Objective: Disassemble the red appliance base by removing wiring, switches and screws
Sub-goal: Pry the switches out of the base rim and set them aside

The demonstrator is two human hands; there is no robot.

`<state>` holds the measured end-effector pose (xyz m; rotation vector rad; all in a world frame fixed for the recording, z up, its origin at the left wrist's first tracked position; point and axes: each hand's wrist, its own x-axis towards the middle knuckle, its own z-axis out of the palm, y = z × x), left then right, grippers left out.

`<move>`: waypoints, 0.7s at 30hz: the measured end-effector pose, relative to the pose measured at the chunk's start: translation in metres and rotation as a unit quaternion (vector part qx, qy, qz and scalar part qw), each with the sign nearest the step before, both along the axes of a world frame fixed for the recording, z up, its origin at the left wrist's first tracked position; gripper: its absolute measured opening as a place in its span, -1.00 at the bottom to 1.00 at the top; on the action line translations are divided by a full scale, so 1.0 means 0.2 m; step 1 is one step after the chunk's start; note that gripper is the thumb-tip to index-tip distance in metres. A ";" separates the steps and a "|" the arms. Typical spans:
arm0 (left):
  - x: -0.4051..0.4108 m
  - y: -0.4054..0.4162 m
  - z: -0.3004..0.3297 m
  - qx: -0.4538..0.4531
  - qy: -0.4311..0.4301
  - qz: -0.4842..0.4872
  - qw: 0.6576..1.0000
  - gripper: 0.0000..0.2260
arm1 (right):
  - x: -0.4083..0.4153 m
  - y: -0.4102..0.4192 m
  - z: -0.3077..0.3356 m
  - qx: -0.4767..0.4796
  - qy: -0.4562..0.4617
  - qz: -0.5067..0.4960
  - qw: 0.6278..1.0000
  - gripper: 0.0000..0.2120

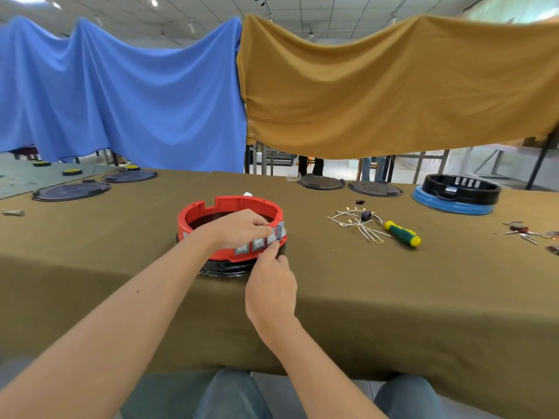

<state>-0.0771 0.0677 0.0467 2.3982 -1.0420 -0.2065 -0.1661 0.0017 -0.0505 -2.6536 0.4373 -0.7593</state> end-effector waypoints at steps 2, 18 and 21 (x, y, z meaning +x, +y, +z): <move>0.01 0.00 0.00 -0.001 -0.003 -0.001 1.000 -0.64 | -0.01 -0.05 0.01 0.055 -0.023 0.004 0.998 -0.48; 0.04 0.00 -0.02 -0.004 0.004 -0.013 1.000 -0.70 | -0.01 -0.03 -0.02 -0.167 0.021 0.016 0.986 -0.38; 0.03 0.00 -0.01 -0.010 0.012 -0.011 1.000 -0.64 | 0.00 -0.03 -0.01 -0.184 0.029 0.004 0.982 -0.40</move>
